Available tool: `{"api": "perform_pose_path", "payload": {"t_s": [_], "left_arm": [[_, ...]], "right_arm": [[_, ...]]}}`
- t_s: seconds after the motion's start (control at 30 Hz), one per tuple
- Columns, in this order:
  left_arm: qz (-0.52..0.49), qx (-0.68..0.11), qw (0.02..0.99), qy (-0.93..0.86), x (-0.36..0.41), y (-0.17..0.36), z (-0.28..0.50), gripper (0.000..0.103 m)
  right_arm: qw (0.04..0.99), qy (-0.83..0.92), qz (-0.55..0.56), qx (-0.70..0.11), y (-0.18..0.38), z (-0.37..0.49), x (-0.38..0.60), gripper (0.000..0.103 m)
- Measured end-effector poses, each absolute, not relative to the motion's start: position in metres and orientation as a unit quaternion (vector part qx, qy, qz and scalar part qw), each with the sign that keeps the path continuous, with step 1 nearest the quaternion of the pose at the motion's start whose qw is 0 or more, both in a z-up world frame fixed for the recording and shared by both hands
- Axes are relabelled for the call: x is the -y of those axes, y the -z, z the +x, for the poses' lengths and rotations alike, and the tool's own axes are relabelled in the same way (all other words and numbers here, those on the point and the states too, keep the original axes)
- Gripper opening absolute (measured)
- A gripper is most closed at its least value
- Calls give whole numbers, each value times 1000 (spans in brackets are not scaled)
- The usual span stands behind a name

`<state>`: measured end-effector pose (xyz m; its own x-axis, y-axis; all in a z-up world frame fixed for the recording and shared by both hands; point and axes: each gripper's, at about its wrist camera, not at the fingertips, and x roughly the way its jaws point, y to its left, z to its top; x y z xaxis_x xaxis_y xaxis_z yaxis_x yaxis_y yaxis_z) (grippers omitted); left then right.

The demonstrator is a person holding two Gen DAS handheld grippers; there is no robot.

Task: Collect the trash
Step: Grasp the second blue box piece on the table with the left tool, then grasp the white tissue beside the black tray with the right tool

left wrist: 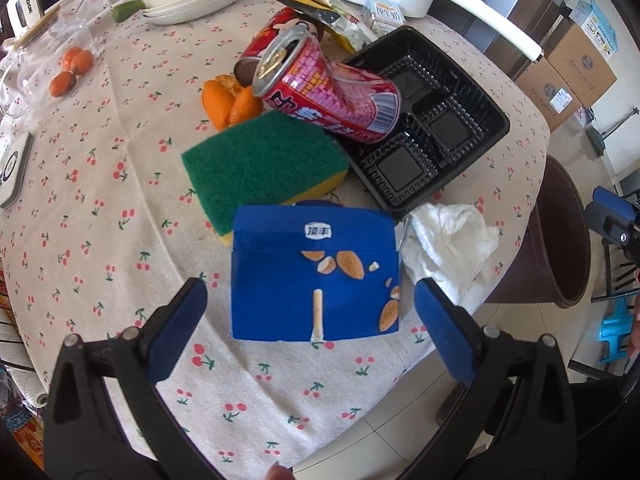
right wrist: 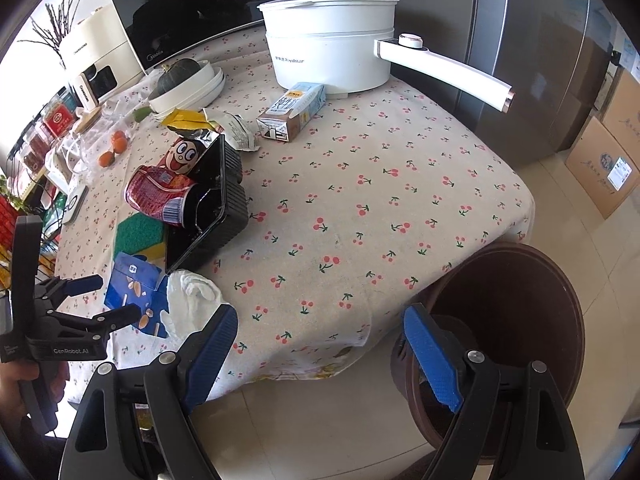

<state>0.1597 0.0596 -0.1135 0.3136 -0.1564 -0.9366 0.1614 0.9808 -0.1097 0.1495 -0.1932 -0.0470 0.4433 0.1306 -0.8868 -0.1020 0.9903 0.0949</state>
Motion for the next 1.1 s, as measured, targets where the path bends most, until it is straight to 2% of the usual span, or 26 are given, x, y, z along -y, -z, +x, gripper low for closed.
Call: {"api": "perform_pose_path", "payload": {"t_s": [0.4,0.57,1.1], "left_arm": [[42,-603,795,48,-38,140,163,101],[17,-595,801,61,-46,128,160,91],[-1,-571,821,16,-100,97,127,91]], "right_arm": [[847,-72,7,-527,50,149,190,87],[844,-73,4,-531,53,152,186,87],[815,-127,-32,-565,85,163,114,87]]}}
